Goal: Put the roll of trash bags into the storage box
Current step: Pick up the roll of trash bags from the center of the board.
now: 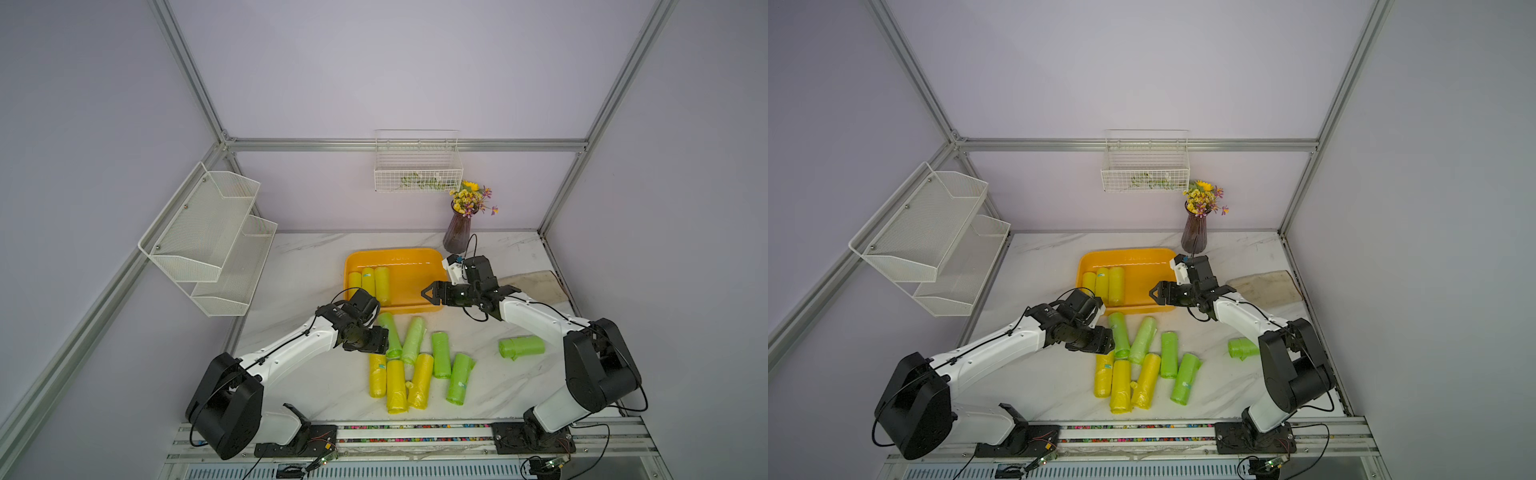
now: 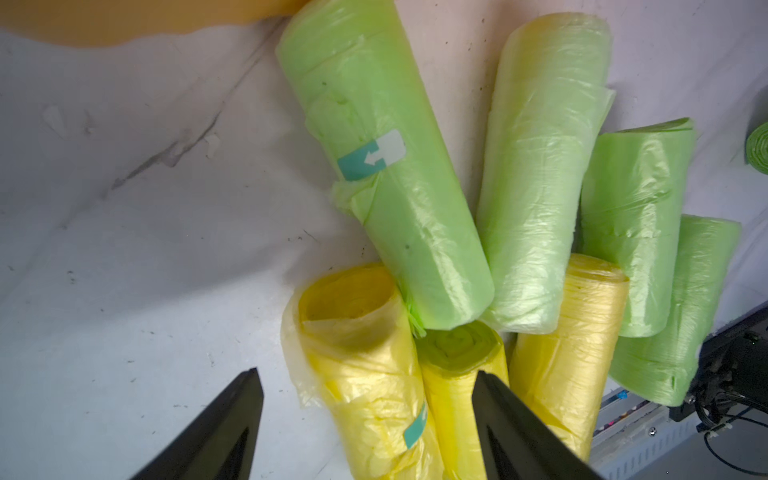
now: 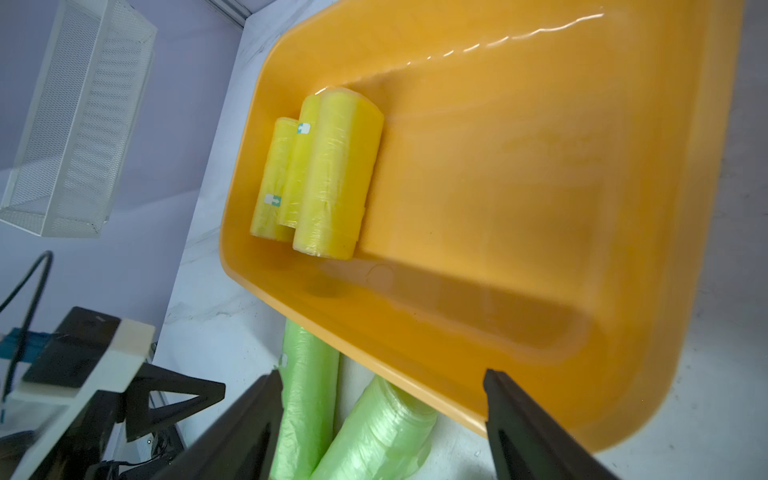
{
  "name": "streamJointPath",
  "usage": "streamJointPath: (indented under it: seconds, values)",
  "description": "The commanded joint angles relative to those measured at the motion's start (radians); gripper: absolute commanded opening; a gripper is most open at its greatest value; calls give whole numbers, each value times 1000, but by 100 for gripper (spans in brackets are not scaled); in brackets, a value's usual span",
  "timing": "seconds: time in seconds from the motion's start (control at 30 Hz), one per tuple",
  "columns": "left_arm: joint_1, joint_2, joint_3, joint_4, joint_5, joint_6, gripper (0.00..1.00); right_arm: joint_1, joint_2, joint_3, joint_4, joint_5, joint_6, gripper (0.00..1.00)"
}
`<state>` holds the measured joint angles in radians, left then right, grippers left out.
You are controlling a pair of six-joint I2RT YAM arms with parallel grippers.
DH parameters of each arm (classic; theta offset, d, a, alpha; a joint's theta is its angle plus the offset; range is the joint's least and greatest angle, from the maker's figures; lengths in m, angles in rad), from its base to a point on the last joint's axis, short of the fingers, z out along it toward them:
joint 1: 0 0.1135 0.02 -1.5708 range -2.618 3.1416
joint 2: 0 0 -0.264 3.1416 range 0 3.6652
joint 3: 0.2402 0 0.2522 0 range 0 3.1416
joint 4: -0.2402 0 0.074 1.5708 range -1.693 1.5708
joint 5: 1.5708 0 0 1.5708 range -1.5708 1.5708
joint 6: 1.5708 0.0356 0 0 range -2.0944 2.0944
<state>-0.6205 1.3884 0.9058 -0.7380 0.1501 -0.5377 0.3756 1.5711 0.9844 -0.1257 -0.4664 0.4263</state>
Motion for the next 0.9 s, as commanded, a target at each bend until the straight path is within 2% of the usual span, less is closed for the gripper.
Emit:
streamJointPath:
  seconds: [0.0,0.27,0.4,0.6,0.73,0.87]
  values:
    - [-17,17,-16,-3,5,-52,77,-26,-70,-19,32,6,11,81]
    - [-45,119,-37,16,9,-91,71,-71,-147,-19,-12,63,0,82]
    - [-46,139,-45,16,-3,-102,60,-85,-164,-30,-23,69,0,82]
    - [-43,115,-27,-23,-96,-112,54,-94,-181,-52,-18,65,5,82]
    - [-12,118,10,-94,-164,-78,53,-99,-192,-69,-2,66,14,82]
    - [43,128,37,-87,-181,-52,52,-101,-194,-94,22,56,31,82]
